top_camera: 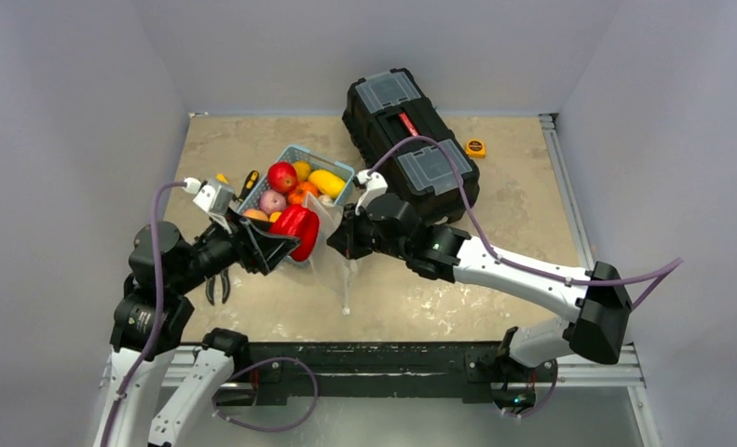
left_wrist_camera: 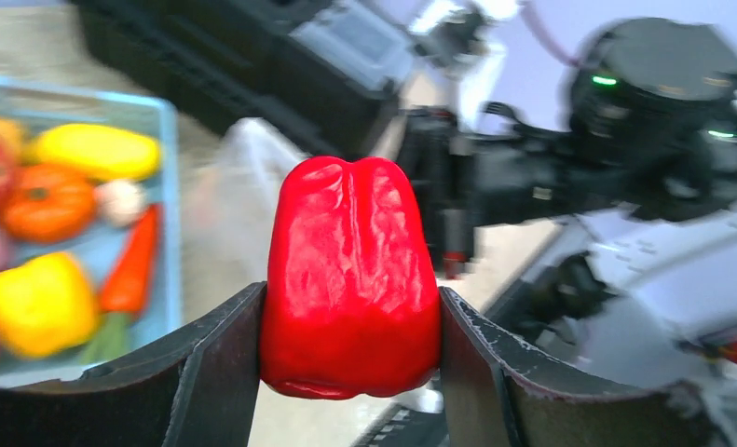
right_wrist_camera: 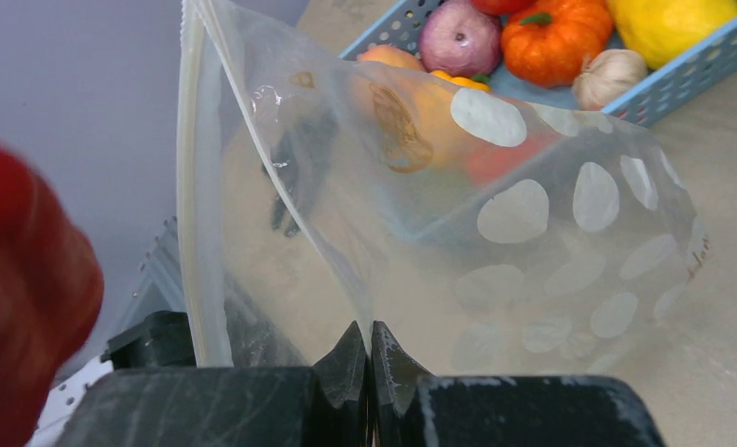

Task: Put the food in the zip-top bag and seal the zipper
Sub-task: Place the fake vegetable in the zipper food storage bag.

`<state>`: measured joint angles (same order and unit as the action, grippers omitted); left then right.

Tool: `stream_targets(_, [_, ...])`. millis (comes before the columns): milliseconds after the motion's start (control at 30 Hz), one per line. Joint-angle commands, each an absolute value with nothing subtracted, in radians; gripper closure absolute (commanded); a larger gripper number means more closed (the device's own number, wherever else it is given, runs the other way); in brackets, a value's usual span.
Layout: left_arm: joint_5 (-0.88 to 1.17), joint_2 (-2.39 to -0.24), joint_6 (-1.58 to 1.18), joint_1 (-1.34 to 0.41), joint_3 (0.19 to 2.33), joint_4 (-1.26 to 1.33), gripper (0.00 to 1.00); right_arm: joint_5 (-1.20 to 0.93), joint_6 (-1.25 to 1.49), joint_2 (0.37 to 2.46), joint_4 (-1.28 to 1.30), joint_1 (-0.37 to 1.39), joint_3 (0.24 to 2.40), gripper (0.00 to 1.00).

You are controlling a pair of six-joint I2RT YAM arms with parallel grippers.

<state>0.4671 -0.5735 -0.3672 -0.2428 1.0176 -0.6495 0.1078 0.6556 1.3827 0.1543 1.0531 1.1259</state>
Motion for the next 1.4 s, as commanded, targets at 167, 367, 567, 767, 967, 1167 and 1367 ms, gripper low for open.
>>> stream_targets(167, [0.819, -0.575, -0.840, -0.342, 0.860, -0.128, 0.65, -0.028, 0.707, 1.428, 0.072, 1.049, 1.217, 1.00])
stream_targets(367, [0.519, -0.552, -0.770, -0.423, 0.819, -0.291, 0.68, -0.053, 0.796, 1.379, -0.015, 1.047, 1.156, 1.00])
stream_targets(567, [0.365, -0.459, -0.745, -0.423, 0.758, -0.393, 0.67, -0.056, 0.941, 1.287, -0.190, 1.044, 1.019, 1.00])
stream_targets(767, [0.229, -0.455, -0.686, -0.423, 0.802, -0.579, 0.66, -0.072, 0.994, 1.235, -0.273, 1.043, 0.966, 1.00])
stream_targets(967, [0.214, -0.507, -0.659, -0.423, 0.848, -0.656, 0.60, -0.055, 0.996, 1.229, -0.279, 1.044, 0.968, 1.00])
stream_targets(1167, [0.242, -0.592, -0.609, -0.422, 0.887, -0.722, 0.53, -0.057, 0.984, 1.233, -0.273, 1.040, 0.973, 1.00])
stream_targets(1367, [0.328, -0.644, -0.572, -0.423, 0.959, -0.750, 0.20, -0.093, 0.967, 1.262, -0.273, 1.039, 0.995, 1.00])
